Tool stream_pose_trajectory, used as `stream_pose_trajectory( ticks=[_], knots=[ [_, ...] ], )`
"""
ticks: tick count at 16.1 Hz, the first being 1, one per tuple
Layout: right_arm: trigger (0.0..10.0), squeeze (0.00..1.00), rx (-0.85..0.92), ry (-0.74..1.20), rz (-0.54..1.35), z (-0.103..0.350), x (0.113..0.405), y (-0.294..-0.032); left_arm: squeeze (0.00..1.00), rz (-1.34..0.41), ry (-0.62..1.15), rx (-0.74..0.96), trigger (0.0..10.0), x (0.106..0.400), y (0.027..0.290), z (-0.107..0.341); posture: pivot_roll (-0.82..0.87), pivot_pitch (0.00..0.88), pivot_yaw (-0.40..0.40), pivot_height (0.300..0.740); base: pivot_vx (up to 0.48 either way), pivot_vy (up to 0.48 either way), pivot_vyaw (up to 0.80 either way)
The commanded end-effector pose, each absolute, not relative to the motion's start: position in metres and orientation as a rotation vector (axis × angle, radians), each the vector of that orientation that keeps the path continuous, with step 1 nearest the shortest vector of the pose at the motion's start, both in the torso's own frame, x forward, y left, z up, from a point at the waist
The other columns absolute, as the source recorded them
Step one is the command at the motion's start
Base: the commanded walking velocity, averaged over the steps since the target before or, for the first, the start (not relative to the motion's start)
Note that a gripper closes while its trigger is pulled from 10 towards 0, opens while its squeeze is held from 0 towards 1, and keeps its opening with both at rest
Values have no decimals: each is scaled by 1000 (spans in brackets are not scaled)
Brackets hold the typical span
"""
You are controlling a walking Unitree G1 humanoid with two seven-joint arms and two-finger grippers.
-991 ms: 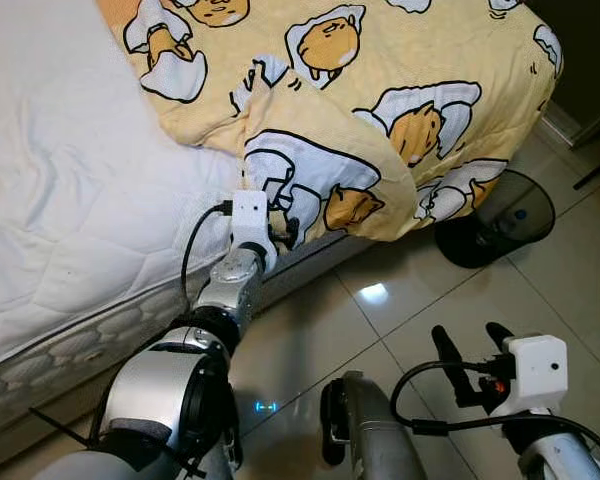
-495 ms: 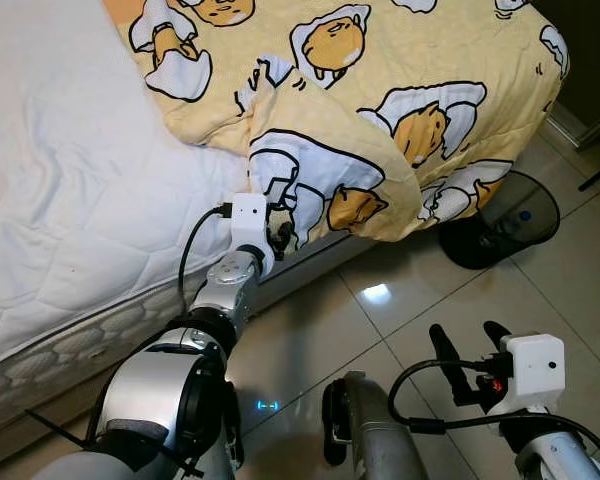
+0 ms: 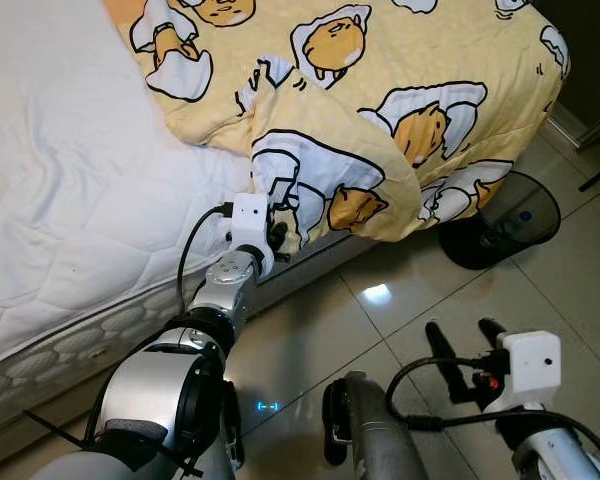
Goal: Clean up the room
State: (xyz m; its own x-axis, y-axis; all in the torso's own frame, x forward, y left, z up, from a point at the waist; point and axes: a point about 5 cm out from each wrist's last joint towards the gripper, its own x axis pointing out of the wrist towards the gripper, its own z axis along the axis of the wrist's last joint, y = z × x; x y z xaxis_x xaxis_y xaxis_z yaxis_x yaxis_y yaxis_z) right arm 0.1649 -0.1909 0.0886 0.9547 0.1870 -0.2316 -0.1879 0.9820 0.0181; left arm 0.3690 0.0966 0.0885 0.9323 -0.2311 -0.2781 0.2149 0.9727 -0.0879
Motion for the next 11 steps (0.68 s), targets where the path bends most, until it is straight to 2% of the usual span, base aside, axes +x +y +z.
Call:
stream_pose_trajectory(
  ticks=[1, 7, 11],
  knots=[
    [10000, 0, 22, 271, 258, 86, 158, -187, 0, -253, 341, -47, 0, 360, 94, 74, -350, 286, -53, 669, 0, 0, 0],
    [10000, 0, 33, 297, 373, 86, 158, -183, 0, -312, 334, -36, 0, 359, 91, 74, -336, 273, -52, 669, 0, 0, 0],
    [10000, 0, 40, 303, 388, 84, 158, -180, 0, -431, 336, 78, 0, 351, 85, 66, -327, 265, -45, 669, 0, 0, 0]
  ],
)
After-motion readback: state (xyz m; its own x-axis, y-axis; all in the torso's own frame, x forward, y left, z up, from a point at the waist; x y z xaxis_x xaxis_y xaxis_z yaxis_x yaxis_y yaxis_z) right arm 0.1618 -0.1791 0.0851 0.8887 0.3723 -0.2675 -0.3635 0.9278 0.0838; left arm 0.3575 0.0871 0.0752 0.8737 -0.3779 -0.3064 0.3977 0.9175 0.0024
